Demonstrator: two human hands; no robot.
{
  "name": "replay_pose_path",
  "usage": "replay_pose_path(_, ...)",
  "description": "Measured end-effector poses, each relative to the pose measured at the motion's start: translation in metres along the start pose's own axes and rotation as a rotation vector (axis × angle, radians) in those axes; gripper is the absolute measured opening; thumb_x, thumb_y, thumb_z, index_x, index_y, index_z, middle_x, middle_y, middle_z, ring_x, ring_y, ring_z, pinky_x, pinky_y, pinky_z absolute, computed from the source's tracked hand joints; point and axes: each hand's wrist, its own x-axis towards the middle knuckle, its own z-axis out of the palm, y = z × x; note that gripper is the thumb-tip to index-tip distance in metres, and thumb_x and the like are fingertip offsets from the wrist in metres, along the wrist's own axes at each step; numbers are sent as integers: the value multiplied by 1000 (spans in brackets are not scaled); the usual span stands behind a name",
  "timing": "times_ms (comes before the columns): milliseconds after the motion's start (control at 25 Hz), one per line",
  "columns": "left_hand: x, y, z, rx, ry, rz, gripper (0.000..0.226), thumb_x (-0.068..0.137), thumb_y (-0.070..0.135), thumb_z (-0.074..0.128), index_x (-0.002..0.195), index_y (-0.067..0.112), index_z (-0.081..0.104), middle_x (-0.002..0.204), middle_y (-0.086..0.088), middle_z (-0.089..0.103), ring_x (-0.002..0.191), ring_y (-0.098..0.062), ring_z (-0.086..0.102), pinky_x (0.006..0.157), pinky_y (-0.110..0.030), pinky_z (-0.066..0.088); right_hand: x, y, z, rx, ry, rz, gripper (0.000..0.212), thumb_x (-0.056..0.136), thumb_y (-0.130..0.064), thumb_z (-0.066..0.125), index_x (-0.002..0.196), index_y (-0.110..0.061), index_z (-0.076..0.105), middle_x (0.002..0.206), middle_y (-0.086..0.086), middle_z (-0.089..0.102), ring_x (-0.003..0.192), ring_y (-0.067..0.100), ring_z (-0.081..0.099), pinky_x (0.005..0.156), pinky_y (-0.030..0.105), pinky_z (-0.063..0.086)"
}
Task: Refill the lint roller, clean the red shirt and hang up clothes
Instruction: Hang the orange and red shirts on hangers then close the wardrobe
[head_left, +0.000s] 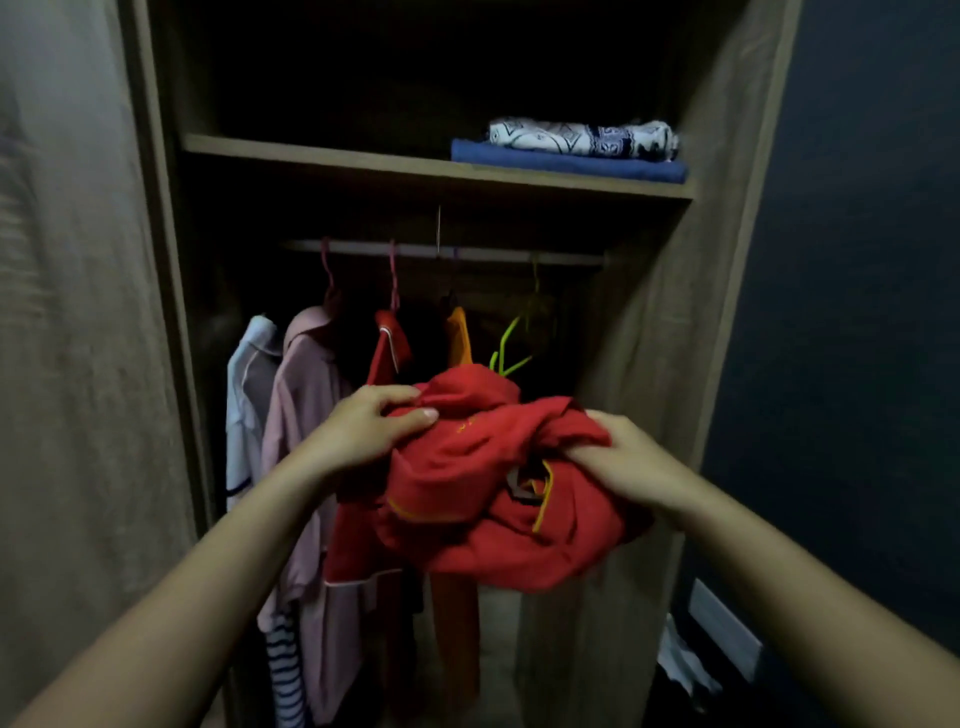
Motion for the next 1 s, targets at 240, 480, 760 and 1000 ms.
replay_pose_path(240,-13,-26,6,308,204,-267,35,81,34,67,112,23,54,109,-7,60,108,-30,57,94,-37,43,2,-22,-26,276,76,205,13,86,-29,57,85,-22,68,83,-2,69,82,16,64,78,28,49)
replay_pose_path(480,-60,31,58,-104,484,296,32,79,51,52,105,33,51,106,5,59,101,-6,56,88,-25,45,7,-33,-7,335,4,268,32,85,-45,49,80,-19,67,80,3,71,79,22,66,78,28,48)
replay_pose_path(760,-67,27,85,-52,207,437,93,60,53,77,130,61,16,129,3,45,99,-12,62,85,-21,51,3,-28,5,380,-110,346,37,86,-45,48,80,-13,66,75,8,69,69,25,65,70,29,50)
replay_pose_path(1000,-27,49,38,-110,378,295,20,68,20,57,85,29,58,75,19,64,67,6,54,65,-16,44,-5,-5,-21,331,-402,137,29,85,-27,62,114,-22,57,102,0,68,90,11,65,85,26,51)
